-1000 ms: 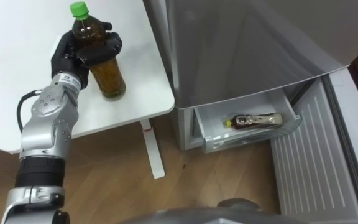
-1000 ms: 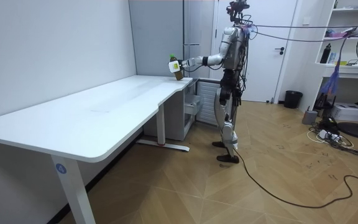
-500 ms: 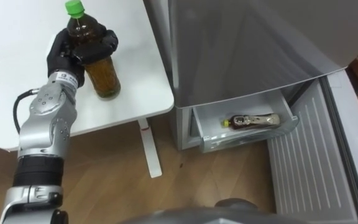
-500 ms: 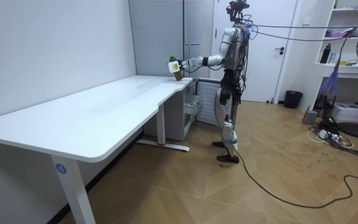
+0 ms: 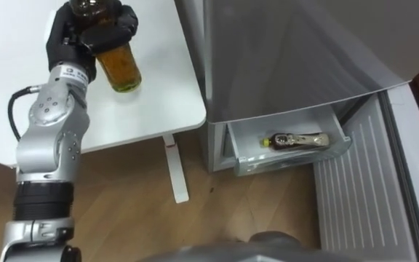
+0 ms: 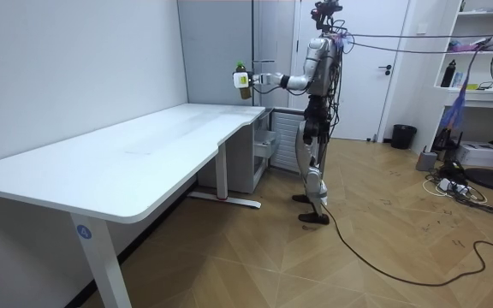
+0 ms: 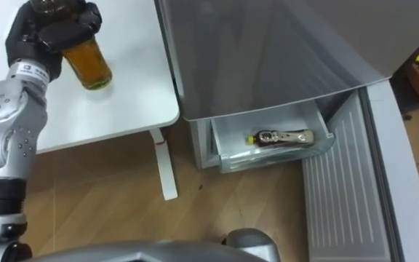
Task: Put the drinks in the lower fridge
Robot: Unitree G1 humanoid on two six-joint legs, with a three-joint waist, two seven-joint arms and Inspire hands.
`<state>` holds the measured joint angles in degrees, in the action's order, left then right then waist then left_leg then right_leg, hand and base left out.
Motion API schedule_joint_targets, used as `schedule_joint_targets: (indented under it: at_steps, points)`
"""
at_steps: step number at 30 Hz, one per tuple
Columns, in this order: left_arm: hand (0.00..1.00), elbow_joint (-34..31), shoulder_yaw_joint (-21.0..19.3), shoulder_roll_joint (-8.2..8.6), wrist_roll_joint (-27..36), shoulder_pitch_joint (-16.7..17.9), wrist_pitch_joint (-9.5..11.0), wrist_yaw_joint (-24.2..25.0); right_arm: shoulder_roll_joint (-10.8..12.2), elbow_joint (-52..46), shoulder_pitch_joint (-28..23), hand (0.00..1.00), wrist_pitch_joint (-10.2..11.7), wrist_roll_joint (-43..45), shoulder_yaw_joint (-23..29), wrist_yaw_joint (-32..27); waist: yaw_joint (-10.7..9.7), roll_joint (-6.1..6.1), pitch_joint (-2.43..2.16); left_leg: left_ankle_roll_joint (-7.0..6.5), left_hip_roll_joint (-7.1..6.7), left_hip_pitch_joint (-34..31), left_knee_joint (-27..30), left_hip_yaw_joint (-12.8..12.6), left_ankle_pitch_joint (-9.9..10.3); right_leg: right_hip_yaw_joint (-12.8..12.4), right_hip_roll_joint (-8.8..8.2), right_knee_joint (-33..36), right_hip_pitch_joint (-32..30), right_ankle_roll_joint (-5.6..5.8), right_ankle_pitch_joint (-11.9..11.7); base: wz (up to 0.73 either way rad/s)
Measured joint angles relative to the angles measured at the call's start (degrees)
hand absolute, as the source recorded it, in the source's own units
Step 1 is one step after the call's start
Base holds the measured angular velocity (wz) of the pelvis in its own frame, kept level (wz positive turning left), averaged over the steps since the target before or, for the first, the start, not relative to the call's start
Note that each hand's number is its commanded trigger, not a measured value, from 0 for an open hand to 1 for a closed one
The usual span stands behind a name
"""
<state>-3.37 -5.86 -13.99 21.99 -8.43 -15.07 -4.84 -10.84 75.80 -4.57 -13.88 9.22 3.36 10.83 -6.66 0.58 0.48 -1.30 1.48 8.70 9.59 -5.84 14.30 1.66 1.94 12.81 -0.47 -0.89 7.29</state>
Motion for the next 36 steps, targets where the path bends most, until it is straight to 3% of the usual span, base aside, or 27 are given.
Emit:
schedule_joint_targets:
  at_steps: [4,9,13,18,22,27,36]
  points:
    - [1.00,-2.7,1.5,0.04,-0.1,2.3,-0.1,1.1,0.0,-0.5,0.1,0.00,-0.1,0.1,-0.5,0.3,1.1,-0.03,-0.01,0.00,0.01,0.1,0.1,0.5,0.0,0.3,-0.06,-0.2,0.3,0.01,0.1,0.04]
    - [1.00,-4.7,1.6,0.88,-0.3,4.8,-1.7,1.8,0.0,-0.4,0.3,0.00,-0.1,0.3,-1.3,0.4,2.8,-0.10,-0.05,0.00,0.00,-0.2,0.2,0.7,0.0,0.7,-0.17,-0.2,-0.1,0.00,0.1,0.04]
    - [1.00,-9.7,1.6,0.89,-0.3,6.7,-3.1,3.2,0.0,-0.2,0.5,0.00,-1.1,0.3,-1.6,0.7,3.6,-0.13,-0.07,0.00,-0.27,-1.1,1.0,2.8,0.0,3.1,-1.01,-0.2,0.3,0.04,0.4,0.26]
    - [1.00,-13.0,1.6,0.89,-0.2,7.1,-3.2,3.8,0.0,-0.2,0.6,0.00,-1.1,0.3,-2.1,0.8,4.4,-0.16,-0.10,0.03,-0.32,-1.1,1.2,4.1,0.0,4.7,-1.32,-0.3,1.4,-0.01,0.9,0.20]
    - [1.00,-14.2,1.6,1.01,0.0,8.0,-3.2,5.5,-0.2,-0.2,0.6,0.00,-1.1,-0.2,-2.3,0.8,5.4,0.23,-0.39,0.04,-0.45,-1.1,1.3,5.1,0.0,6.0,-1.67,-0.4,1.8,0.00,1.2,0.13]
    - [1.00,-15.6,1.6,1.16,6.2,11.6,-3.2,5.5,-0.2,-0.1,0.6,0.00,-1.2,-0.8,-3.4,1.1,5.5,0.31,-0.49,0.03,-0.69,-1.0,1.6,6.5,0.0,7.2,-1.98,-0.7,2.7,0.11,1.4,0.16]
    - [1.00,-15.6,4.7,3.07,12.5,17.9,-3.8,7.4,-0.3,-0.1,2.9,0.00,-1.2,-0.9,-4.5,-0.2,5.4,0.30,-0.13,-0.03,-1.18,-1.7,1.9,8.4,-0.1,8.7,-2.52,-1.3,3.4,0.48,1.7,0.13]
